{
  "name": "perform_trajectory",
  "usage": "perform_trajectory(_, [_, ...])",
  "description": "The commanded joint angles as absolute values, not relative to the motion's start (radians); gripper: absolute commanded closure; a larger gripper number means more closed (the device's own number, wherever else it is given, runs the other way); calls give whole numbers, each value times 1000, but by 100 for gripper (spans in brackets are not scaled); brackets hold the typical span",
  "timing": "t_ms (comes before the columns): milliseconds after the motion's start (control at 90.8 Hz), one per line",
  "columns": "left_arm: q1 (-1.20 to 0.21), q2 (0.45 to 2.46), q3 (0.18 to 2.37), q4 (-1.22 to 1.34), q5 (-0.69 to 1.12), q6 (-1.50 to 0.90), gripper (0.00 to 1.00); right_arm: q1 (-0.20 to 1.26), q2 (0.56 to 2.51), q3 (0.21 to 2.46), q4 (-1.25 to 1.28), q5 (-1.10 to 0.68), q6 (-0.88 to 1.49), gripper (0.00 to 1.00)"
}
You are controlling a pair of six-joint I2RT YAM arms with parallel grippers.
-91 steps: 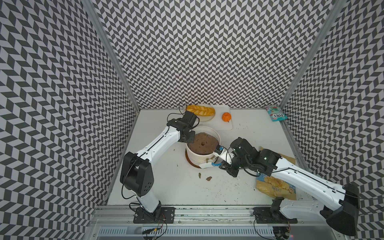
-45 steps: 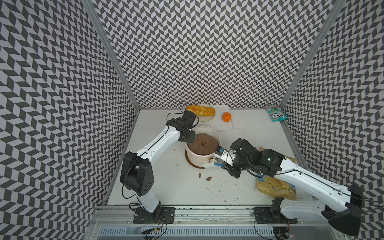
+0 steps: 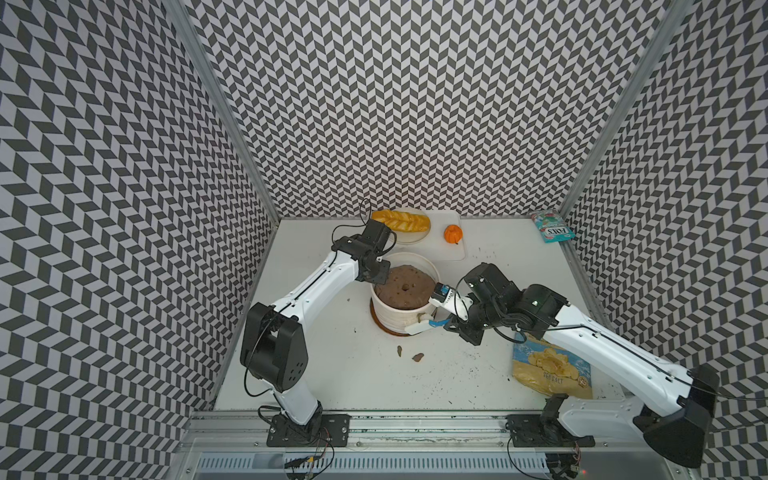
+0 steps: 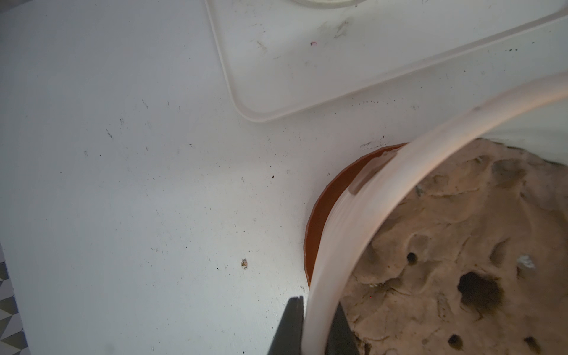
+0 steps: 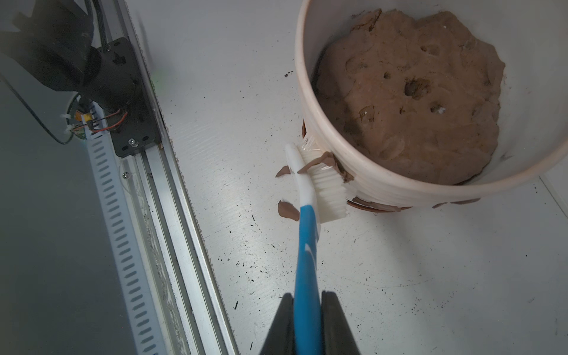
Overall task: Scrub the dried mud off the ceramic pot
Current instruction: Brush off the soil from the pot.
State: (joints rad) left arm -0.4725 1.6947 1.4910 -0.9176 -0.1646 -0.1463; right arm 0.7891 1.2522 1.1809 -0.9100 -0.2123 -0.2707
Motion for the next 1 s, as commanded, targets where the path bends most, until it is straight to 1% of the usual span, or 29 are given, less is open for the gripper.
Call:
perform_trajectory(0, [-472,1685,1534,-862,-158,-76,100,742,1257,1171,-830,14,-181,100])
perform_trajectory(99, [-472,1688,1532,-857,-158,-68,100,742,1243,1155,-866,18,-169,100])
perform_trajectory(264, [-472,1701,1555,-868,-151,-58,100,769,1203,1151,-906,-61,-202,100])
perform_trajectory(452, [-472,1704,1566,-869,-147,-31,100,875,1197,1173,-929,-157,-251,100])
perform_trajectory(573, [-471,1709,1565,-881,-151,-1,100,915,1204,1181,-917,-228,-282,100])
perform_trajectory(749, [-466,1705,1563,-866,-133,89,100,936,1239,1201,-879,-243,-312,100])
perform_trajectory(892, [-446,1708,1574,-848,-28,173,100,937,1277,1214,-838,-229,-329,100])
perform_trajectory(991, [-439,1717,1581,-849,1,246,100,936,1315,1238,-857,-193,-352,100])
